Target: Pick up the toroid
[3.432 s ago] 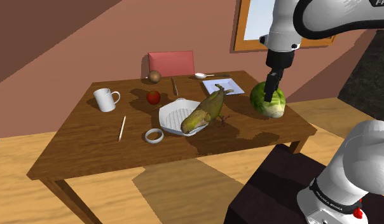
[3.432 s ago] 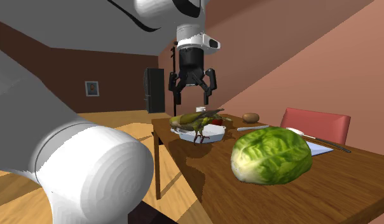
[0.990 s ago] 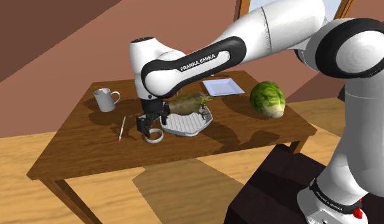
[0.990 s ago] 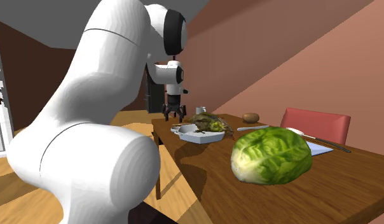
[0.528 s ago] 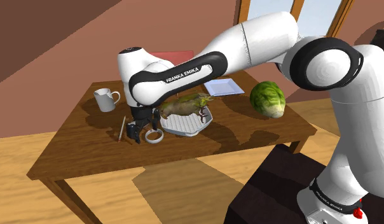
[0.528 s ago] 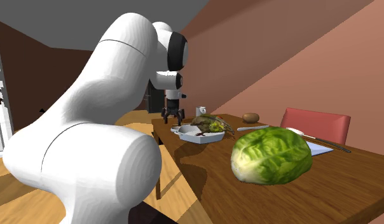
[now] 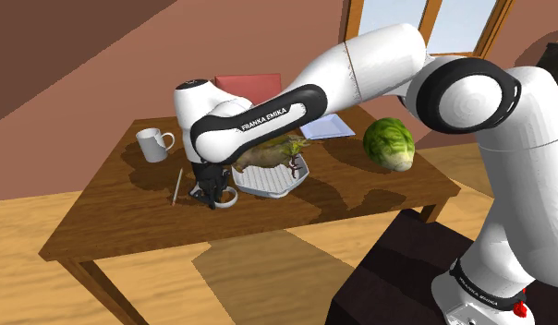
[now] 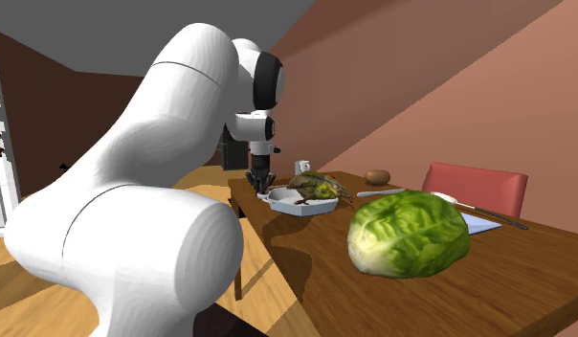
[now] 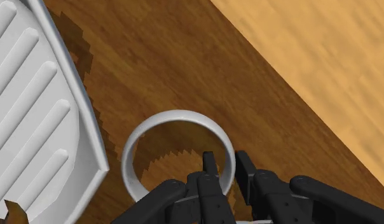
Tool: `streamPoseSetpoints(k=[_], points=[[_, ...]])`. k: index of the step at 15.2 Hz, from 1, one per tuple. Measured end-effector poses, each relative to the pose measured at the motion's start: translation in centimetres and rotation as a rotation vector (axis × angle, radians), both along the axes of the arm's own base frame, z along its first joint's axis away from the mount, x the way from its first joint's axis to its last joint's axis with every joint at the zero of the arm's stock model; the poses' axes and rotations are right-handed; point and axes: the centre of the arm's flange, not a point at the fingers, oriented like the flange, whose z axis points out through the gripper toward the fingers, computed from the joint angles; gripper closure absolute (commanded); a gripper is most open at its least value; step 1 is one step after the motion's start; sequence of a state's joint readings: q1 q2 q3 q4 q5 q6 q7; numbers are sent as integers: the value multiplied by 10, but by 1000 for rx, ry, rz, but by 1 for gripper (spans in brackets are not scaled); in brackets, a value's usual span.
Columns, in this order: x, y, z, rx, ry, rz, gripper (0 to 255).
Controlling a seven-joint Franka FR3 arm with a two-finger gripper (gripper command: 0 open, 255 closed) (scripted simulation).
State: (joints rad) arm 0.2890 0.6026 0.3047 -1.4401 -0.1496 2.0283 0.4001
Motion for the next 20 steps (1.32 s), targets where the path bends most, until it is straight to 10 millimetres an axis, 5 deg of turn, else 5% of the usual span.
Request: streamPoseSetpoints(k=[8, 20], points=[[-1, 1, 2, 1, 1, 2, 255], [-2, 2, 61, 1, 3, 3, 255]])
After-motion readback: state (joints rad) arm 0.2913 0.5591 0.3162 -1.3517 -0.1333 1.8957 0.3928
